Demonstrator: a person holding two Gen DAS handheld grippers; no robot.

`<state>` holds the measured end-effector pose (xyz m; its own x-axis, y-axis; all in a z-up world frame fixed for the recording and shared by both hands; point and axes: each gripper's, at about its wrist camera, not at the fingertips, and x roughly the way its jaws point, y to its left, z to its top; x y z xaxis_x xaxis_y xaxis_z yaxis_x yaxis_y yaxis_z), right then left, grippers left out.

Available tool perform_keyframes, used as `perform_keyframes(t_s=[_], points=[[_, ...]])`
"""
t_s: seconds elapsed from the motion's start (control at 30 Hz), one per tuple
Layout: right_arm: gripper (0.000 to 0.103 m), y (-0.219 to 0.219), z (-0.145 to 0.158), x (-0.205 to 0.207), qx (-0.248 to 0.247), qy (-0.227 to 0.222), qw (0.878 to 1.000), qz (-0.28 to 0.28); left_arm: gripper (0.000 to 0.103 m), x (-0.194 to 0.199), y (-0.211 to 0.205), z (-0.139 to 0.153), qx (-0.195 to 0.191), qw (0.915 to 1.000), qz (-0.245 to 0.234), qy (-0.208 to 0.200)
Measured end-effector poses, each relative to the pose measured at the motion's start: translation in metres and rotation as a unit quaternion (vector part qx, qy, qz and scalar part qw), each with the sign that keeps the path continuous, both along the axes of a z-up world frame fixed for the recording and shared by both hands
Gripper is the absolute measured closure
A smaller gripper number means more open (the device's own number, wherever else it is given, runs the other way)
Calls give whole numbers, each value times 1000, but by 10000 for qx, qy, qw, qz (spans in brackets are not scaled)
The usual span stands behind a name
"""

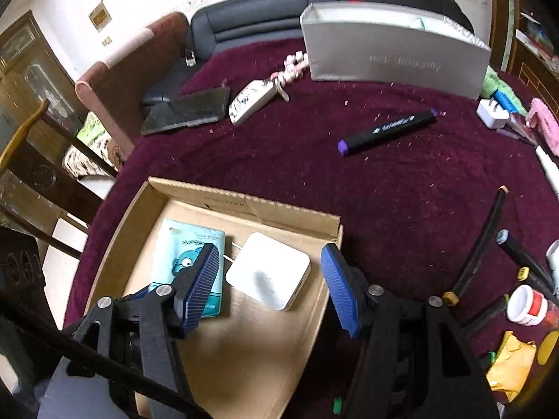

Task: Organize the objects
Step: 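Open both tools to release the tissue pack and charger in the tray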

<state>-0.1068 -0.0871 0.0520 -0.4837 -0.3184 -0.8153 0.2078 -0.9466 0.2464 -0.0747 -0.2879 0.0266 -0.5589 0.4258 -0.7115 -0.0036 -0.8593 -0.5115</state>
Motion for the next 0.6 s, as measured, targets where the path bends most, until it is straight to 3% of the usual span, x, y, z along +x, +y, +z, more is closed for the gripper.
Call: perform_keyframes(t_s=[0.1,0.33,0.5,0.6], points=[[43,9,14,10,-104,159,9998,-6,54,19,-8,9,-180,9995,166,204],[42,37,25,39,-377,227,9990,-113,52,48,5,11,-748,9958,278,439],[42,59,23,60,-529,181,9982,-201,51,55,36,2,-1185,9929,-60,66],[42,81,24,74,-658,188,9971,-327,51,64,45,-3,-1117,9936,-158,-81]])
